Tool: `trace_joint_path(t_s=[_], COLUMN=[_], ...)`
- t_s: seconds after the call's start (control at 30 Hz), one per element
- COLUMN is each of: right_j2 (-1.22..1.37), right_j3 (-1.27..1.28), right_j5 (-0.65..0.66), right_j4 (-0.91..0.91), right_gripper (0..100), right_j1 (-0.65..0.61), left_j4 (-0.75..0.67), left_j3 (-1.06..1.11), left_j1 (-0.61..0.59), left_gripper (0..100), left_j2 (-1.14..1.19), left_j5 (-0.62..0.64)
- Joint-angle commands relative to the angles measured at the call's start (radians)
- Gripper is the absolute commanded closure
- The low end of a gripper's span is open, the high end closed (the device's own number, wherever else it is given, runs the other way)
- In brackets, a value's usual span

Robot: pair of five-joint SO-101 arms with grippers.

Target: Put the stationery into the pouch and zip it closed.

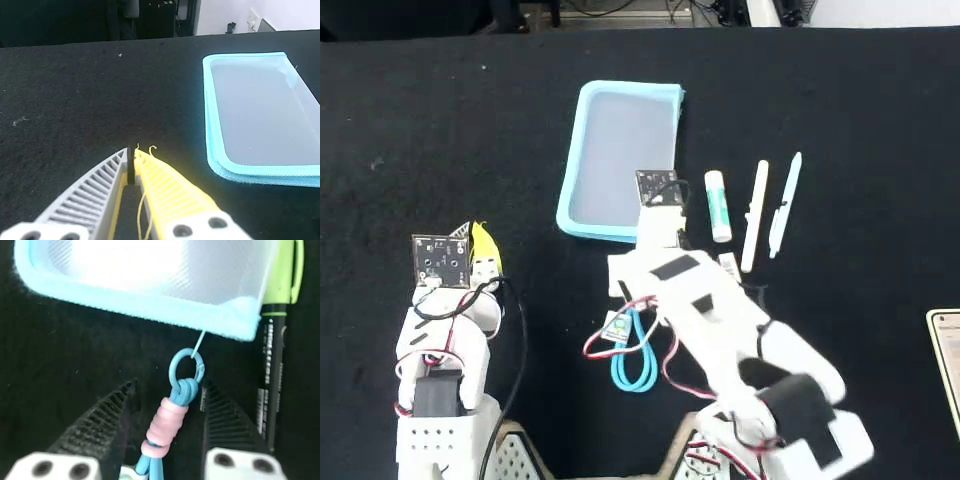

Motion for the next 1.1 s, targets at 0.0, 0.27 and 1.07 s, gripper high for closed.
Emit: trace_joint_path(t_s=[0.0,0.27,1.07], right_j2=[0.036,0.091,-0.255], right_j3=[-0.110,-0.163,-0.110], right_j5=[-0.005,0.210,0.907], right_j4=[0.064,0.161,0.657], right_gripper=[80.7,93.0,98.6], right_j1=[0.017,0.051,0.163], left_j4=[0.008,0.008,0.008], left_j3=[0.022,0.022,0.022], left_j1=[0.013,0.012,0.012], left_gripper=[97,97,97], left_j2=[-0.005,-0.005,-0.005], left_j5=[0.006,0.006,0.006])
